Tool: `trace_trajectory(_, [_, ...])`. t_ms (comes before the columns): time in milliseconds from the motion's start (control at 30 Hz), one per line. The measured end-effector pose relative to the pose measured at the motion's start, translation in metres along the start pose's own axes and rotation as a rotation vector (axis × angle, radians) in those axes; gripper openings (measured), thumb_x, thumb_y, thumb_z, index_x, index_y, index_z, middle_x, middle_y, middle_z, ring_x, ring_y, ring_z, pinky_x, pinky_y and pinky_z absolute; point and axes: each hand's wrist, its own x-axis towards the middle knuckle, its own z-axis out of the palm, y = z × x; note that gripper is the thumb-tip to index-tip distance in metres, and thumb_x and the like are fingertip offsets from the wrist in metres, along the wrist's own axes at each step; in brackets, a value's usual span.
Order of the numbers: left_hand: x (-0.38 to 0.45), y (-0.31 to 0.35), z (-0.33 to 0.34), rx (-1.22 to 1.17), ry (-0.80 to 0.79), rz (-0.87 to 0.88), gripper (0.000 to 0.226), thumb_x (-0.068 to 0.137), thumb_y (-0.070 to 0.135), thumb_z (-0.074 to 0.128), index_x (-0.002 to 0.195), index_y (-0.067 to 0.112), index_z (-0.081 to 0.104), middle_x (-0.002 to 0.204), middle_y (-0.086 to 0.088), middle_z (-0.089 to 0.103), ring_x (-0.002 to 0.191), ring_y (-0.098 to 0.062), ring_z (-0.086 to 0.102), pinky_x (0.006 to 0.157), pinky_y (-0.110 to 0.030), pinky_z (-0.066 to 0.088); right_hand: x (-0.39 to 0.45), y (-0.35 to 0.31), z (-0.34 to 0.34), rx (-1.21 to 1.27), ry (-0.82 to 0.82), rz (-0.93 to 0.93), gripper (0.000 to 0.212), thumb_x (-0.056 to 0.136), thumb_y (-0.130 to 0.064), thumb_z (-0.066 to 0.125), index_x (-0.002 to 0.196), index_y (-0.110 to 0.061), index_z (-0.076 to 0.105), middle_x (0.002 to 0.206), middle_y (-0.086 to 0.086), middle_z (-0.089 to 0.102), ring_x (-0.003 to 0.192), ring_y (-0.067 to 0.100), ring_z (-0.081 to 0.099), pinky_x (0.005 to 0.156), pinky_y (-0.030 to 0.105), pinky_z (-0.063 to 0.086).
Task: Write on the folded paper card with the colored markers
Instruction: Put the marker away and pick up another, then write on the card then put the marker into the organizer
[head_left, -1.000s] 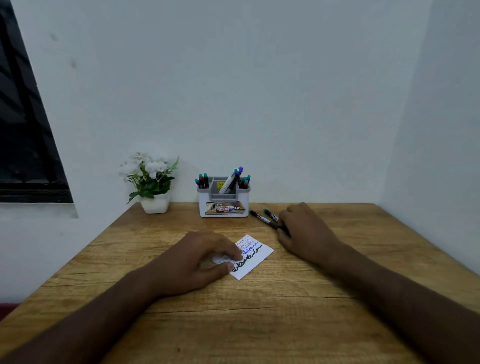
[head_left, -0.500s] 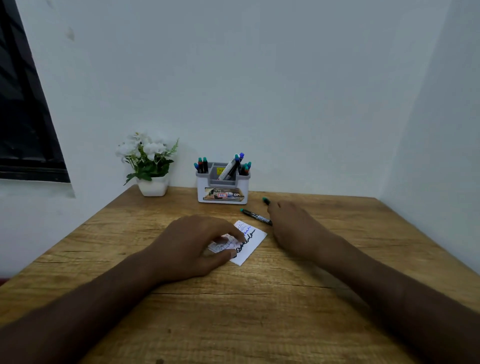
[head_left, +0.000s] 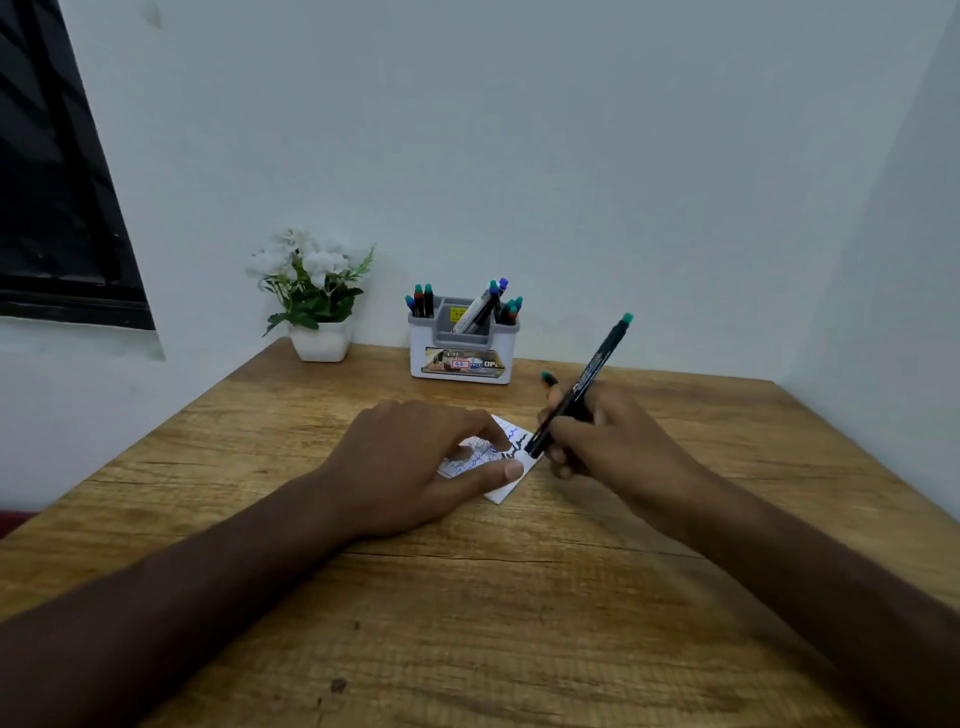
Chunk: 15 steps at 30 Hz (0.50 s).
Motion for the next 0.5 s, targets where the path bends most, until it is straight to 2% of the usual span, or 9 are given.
trace_trajectory(100, [0.000, 0.003, -0.002, 0.050, -0.017, 0.037, 0.066, 0.092, 0.086, 0.010, 0.127, 0.052, 0.055, 0.091, 0.020, 0.072, 0.081, -0.001, 0.064, 0.062, -0.031, 0.045, -0.007, -0.001, 0.013, 0.254, -0.121, 0.019, 0.013, 0.098, 0.006, 0.055, 0.106, -0.001, 0.063, 0.090, 0.020, 0.074, 0.079, 0.025, 0.073, 0.079, 0.040, 0.062])
trace_trajectory(200, [0.001, 0.004, -0.002, 0.124, -0.010, 0.072, 0.052, 0.102, 0.070, 0.015, 0.138, 0.050, 0.046, 0.087, 0.013, 0.070, 0.074, -0.010, 0.063, 0.055, -0.032, 0.041, -0.005, 0.008, 0.017, 0.207, -0.130, -0.076, 0.018, 0.106, -0.010, 0.059, 0.119, -0.003, 0.070, 0.112, 0.017, 0.079, 0.103, 0.029, 0.077, 0.095, 0.043, 0.062])
trace_trajectory(267, [0.002, 0.002, -0.002, 0.150, -0.019, 0.045, 0.056, 0.103, 0.066, 0.013, 0.148, 0.048, 0.041, 0.092, 0.012, 0.071, 0.074, -0.012, 0.062, 0.053, -0.031, 0.033, -0.004, 0.009, 0.015, 0.110, -0.089, -0.178, 0.021, 0.105, -0.019, 0.064, 0.120, -0.010, 0.075, 0.111, 0.009, 0.082, 0.107, 0.023, 0.078, 0.099, 0.042, 0.062])
trace_trajectory(333, [0.003, 0.000, -0.001, 0.170, -0.039, 0.040, 0.064, 0.099, 0.067, 0.004, 0.146, 0.045, 0.043, 0.095, 0.011, 0.072, 0.073, -0.012, 0.061, 0.053, -0.028, 0.029, -0.005, 0.011, 0.014, 0.111, -0.044, -0.217, 0.021, 0.103, -0.021, 0.067, 0.118, -0.012, 0.078, 0.107, 0.006, 0.083, 0.105, 0.021, 0.079, 0.102, 0.045, 0.060])
trace_trajectory(433, [0.003, -0.002, -0.001, 0.157, -0.045, 0.049, 0.070, 0.097, 0.068, -0.001, 0.145, 0.043, 0.044, 0.091, 0.009, 0.071, 0.068, -0.013, 0.057, 0.056, -0.034, 0.031, -0.007, 0.012, 0.018, 0.196, -0.048, -0.210, 0.023, 0.102, -0.021, 0.067, 0.117, -0.008, 0.077, 0.103, 0.013, 0.083, 0.102, 0.027, 0.080, 0.102, 0.046, 0.061])
trace_trajectory(500, [0.001, -0.005, 0.000, 0.148, -0.040, 0.042, 0.068, 0.097, 0.068, -0.002, 0.137, 0.043, 0.047, 0.084, 0.009, 0.067, 0.065, -0.013, 0.053, 0.057, -0.034, 0.032, -0.007, 0.012, 0.019, 0.277, -0.060, -0.196, 0.024, 0.103, -0.023, 0.063, 0.116, -0.005, 0.074, 0.103, 0.019, 0.082, 0.102, 0.034, 0.079, 0.098, 0.044, 0.063])
